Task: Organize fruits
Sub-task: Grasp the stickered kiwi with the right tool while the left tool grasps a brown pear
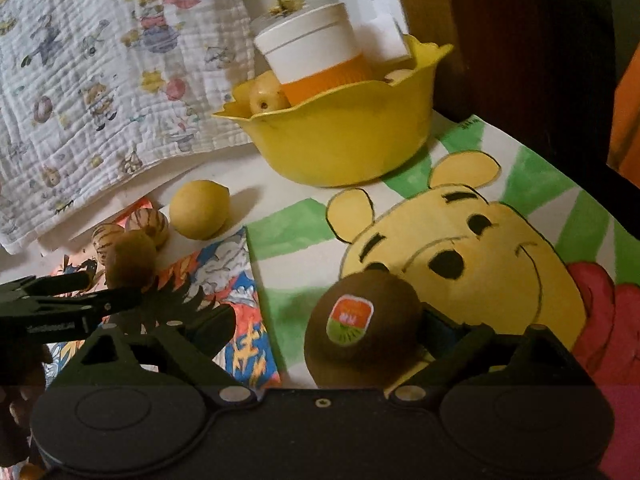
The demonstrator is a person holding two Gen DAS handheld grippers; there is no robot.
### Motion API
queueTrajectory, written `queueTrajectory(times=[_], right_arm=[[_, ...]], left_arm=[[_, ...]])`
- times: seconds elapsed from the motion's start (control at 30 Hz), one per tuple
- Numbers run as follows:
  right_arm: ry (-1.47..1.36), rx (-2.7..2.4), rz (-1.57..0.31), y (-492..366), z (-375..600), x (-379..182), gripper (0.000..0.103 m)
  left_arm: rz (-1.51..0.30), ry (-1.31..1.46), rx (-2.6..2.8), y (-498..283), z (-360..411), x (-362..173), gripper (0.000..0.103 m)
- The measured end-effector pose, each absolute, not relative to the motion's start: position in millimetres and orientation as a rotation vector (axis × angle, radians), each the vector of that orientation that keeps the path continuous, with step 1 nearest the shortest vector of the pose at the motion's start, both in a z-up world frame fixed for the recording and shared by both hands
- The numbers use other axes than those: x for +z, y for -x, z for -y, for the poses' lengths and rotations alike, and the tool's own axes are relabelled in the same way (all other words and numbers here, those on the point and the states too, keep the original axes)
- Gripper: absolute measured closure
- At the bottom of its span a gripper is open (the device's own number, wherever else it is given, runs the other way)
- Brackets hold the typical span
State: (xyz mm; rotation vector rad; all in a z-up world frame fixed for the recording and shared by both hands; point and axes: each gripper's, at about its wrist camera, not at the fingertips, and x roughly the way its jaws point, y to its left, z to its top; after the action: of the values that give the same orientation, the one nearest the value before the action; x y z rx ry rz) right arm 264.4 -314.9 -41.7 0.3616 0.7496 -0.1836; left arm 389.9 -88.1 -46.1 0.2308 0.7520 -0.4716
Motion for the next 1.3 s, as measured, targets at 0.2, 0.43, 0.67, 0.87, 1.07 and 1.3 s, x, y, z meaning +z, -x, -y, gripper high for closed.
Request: queueTrajectory(times=[0.2, 0.43, 0.67, 0.87, 1.07, 1.3], right_arm=[[-0.317, -0.134, -0.750, -275.8, 302.0, -40.7, 0.012], [-0.290, -0.108, -0.735, -278.8, 295.2, -38.9, 0.012], [-0.256, -0.110, -0.734, -278.9, 291.0, -38.8, 0.012], [-0.183, -0.111, -0.735, -280.3, 280.4, -37.4, 0.012], [-0.157, -0.124, -0.748, -281.5, 277.0, -38.2, 0.013], [-0.103, -0.167, -0.765, -282.7, 273.2, -39.6, 0.022]], left_arm=[[-0.744, -0.206, -0.484, -402.7, 89.0, -50.6, 0.001], [-0.743, -0.220, -0.485, -409.6, 92.8, -53.3, 0.003], [-0.755, -0.227, -0.486, -418.9, 97.3, -56.7, 0.011], [-0.770, -0.210, -0.476, -424.8, 98.3, -61.2, 0.025], [-0.748, -0.231, -0.444, -419.8, 97.8, -59.6, 0.040], [-0.723, -0.259, -0.455, -408.5, 102.3, -57.4, 0.041]])
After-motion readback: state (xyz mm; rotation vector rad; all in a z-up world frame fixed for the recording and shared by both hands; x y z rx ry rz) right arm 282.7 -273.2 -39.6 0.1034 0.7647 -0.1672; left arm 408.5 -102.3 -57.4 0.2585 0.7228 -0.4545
